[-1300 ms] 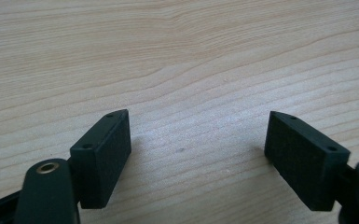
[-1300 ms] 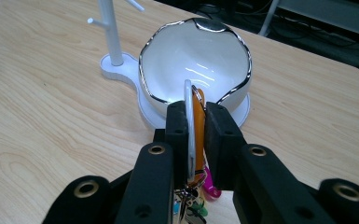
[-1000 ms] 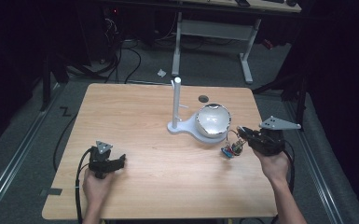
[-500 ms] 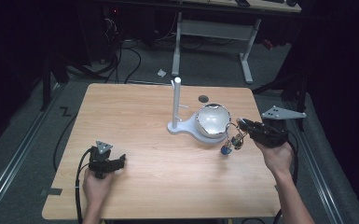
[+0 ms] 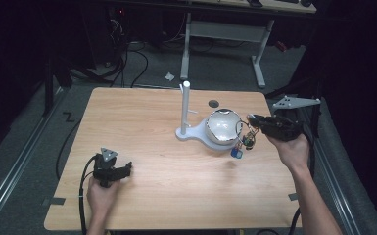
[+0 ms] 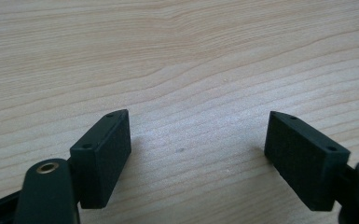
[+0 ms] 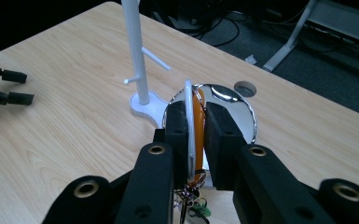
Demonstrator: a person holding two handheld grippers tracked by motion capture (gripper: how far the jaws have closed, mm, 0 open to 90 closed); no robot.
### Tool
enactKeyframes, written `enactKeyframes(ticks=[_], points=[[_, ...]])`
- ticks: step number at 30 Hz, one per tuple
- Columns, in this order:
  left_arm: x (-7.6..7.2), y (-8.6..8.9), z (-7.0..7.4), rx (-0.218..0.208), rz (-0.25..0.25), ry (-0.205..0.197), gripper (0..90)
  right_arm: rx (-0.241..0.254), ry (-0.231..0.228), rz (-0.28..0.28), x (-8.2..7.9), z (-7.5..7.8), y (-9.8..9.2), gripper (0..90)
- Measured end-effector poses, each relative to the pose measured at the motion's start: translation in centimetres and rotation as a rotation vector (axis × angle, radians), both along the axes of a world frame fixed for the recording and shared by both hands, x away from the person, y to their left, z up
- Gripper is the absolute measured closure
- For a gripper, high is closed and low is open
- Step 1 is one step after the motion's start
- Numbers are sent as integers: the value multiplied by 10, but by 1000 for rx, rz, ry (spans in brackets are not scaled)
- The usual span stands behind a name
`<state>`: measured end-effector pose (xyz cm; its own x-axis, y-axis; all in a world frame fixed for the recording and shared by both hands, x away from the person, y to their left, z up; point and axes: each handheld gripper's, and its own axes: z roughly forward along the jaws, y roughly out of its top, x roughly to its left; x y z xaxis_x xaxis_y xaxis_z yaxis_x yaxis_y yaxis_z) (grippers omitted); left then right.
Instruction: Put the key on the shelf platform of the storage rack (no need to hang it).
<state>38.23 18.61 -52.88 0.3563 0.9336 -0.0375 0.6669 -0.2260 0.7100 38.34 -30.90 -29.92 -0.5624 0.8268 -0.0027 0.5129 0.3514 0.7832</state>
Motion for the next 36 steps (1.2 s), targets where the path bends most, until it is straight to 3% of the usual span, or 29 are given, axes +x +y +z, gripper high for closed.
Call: enactKeyframes(ticks=[18,27,36], points=[[0,1,0,-2,-2,2,231,33,-28,4,31,40,9,808],[0,1,0,-7,0,1,230,37,-17,-18,47,34,14,807],[0,1,0,-5,-1,2,229,56,-9,-32,59,16,15,805]])
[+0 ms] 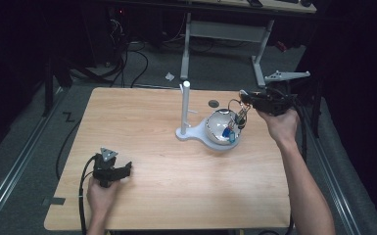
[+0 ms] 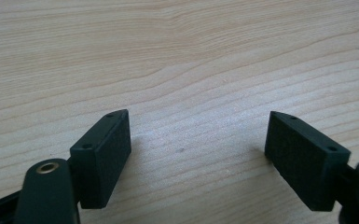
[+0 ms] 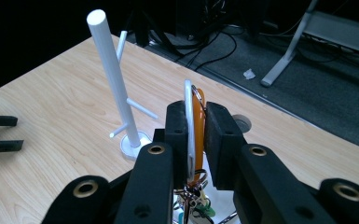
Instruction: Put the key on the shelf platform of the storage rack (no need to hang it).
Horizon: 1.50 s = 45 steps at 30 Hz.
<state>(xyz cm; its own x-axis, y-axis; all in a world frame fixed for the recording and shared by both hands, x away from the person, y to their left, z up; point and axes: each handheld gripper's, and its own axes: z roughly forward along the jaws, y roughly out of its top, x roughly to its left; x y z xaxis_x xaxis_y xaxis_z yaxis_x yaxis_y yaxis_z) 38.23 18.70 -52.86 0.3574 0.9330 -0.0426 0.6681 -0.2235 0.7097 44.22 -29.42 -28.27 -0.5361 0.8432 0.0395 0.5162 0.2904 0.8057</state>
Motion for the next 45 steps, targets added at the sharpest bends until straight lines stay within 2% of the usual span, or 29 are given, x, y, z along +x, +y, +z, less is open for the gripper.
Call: enactKeyframes(ticks=[8,11,14,21,33,36,43,45], points=[[0,0,0,0,0,0,229,-7,30,-1,8,-17,4,806],[0,0,0,-2,2,-1,230,-11,34,-4,9,-20,6,806],[0,0,0,2,-1,0,230,5,6,-4,9,-14,6,806],[0,0,0,1,0,0,230,3,-21,-18,10,2,3,806],[0,0,0,-2,2,-1,230,14,-26,-41,18,2,3,806],[0,0,0,-3,2,-1,230,-3,-13,-37,21,-5,6,806],[0,0,0,-3,2,-1,229,6,16,-32,24,-20,8,805],[0,0,0,0,0,0,230,-6,31,-25,26,-26,10,805]])
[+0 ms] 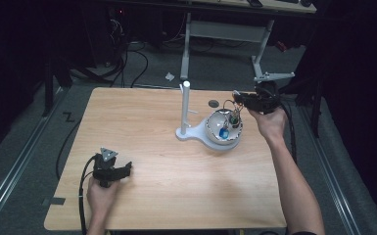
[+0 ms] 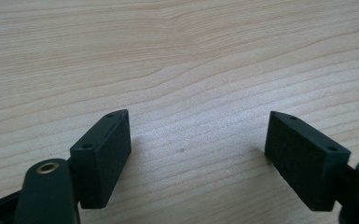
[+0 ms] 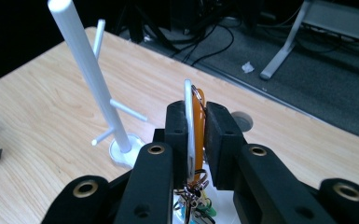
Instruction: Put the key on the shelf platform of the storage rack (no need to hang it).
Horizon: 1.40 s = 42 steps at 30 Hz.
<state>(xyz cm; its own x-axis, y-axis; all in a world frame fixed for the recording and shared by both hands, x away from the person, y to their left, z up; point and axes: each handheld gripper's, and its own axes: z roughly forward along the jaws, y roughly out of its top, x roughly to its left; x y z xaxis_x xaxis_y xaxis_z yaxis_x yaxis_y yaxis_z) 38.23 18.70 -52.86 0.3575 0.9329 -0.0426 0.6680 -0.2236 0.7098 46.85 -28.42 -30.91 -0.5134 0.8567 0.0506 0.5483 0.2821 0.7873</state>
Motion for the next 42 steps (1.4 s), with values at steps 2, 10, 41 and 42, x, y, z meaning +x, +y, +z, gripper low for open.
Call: enactKeyframes(ticks=[2,10,41,42], points=[[0,0,0,-3,2,-1,230,-4,7,4,1,-3,1,805],[0,0,0,1,0,0,230,-23,42,15,2,-19,8,804],[0,0,0,2,-1,0,230,-40,113,31,6,-67,14,802],[0,0,0,2,-1,0,229,-41,118,34,6,-68,15,802]])
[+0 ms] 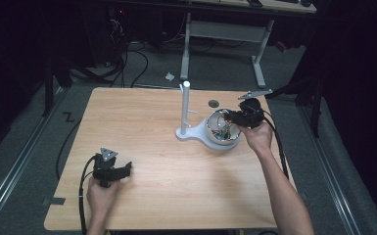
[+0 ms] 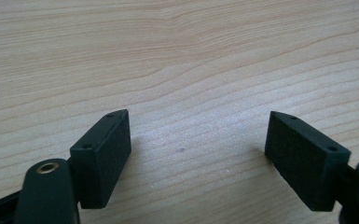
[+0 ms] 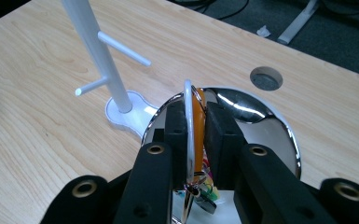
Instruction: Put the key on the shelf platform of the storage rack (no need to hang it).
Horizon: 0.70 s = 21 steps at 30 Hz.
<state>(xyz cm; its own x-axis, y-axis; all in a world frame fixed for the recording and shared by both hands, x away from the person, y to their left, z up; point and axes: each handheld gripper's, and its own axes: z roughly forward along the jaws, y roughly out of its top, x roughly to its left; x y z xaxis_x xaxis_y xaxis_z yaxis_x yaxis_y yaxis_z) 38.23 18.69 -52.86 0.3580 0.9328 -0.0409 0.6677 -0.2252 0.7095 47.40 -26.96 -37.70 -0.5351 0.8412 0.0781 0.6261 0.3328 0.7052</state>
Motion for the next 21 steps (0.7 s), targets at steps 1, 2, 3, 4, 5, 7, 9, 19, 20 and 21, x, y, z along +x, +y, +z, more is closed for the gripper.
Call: enactKeyframes(ticks=[1,2,3,4,5,7,9,19,20,21], points=[[0,0,0,-1,0,0,229,2,3,4,0,-1,0,802],[0,0,0,-4,2,-1,229,2,6,6,0,-3,0,802],[0,0,0,-4,2,-1,229,2,6,6,0,-3,0,802],[0,0,0,-2,1,0,229,1,11,9,0,-5,0,802],[0,0,0,-1,0,0,230,0,16,10,1,-7,1,801],[0,0,0,-1,0,0,229,6,26,8,1,-10,1,801],[0,0,0,-2,1,0,229,17,43,3,2,-15,0,800],[0,0,0,-2,1,0,229,-13,77,-23,7,-35,-2,796],[0,0,0,-1,0,0,229,-14,76,-27,7,-36,-2,795],[0,0,0,0,0,0,229,-25,77,-28,8,-37,-1,794]])
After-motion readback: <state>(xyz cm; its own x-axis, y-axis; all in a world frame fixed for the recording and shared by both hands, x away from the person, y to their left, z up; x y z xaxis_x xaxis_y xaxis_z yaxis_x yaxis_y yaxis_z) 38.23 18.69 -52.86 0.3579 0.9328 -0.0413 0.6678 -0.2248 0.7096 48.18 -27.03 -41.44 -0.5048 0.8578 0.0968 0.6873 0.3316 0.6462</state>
